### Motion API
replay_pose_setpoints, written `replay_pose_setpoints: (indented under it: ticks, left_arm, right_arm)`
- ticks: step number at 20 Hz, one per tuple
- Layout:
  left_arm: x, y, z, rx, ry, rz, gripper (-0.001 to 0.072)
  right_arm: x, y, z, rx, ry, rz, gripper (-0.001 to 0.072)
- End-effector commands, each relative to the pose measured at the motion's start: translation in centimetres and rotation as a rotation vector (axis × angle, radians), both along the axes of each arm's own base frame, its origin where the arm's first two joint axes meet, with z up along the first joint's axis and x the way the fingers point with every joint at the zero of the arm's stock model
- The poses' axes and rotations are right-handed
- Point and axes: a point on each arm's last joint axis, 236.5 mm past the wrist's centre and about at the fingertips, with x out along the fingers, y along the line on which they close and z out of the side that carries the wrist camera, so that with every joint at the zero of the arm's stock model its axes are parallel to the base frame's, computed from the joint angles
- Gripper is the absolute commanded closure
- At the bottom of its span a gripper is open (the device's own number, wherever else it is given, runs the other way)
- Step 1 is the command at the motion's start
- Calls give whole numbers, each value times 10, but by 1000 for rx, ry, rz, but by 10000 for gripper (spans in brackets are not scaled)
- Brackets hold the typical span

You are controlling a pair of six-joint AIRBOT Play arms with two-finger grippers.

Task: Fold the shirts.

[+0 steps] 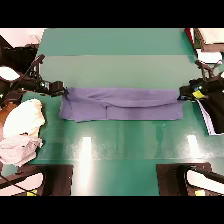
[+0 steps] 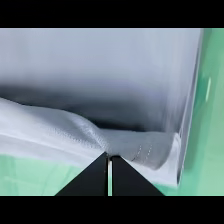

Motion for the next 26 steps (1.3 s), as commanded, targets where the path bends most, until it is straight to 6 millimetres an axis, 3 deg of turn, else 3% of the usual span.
replay_pose_setpoints:
  ticks: [1,2,3,4,5,6,8,9,11,12,15,20,22,23,26]
  left_arm:
    - [40,12,3,16,-88,73,679]
    - [50,16,7,15,-117,106,641]
    - [60,21,12,13,-147,147,327]
    - [67,24,17,3,-163,186,94]
    - [68,24,19,-1,-165,193,89]
    - [66,22,21,-4,-157,181,87]
    - [51,12,22,-14,-101,122,89]
    - [39,6,19,-21,-55,84,154]
    - [17,-2,11,-12,6,-12,604]
    - [11,-4,10,-5,14,-50,678]
    - [1,-7,7,-11,51,-78,679]
    - [-6,-11,3,-32,87,-78,680]
    - [-10,-12,-2,-36,102,-76,679]
    - [-11,-12,-4,-39,109,-74,679]
    - [-14,-14,-9,-51,125,-71,679]
  right_arm:
    - [39,5,-10,9,-25,-30,694]
    - [52,4,-9,22,-38,-89,691]
    - [64,6,-7,46,-63,-110,648]
    - [73,8,-3,68,-84,-121,390]
    - [77,8,1,86,-87,-119,139]
    - [75,7,4,90,-76,-102,121]
    - [57,-2,4,78,-30,-19,140]
    - [41,-8,0,84,23,22,140]
    - [9,-23,-14,112,128,44,140]
    - [-4,-32,-23,127,165,25,140]
    - [-27,-51,-51,214,204,-61,140]
    - [-16,-64,-67,380,96,-159,189]
    - [-9,-60,-71,440,80,-167,213]
    - [-7,-57,-76,463,83,-164,263]
    - [-6,-40,-94,494,130,-134,271]
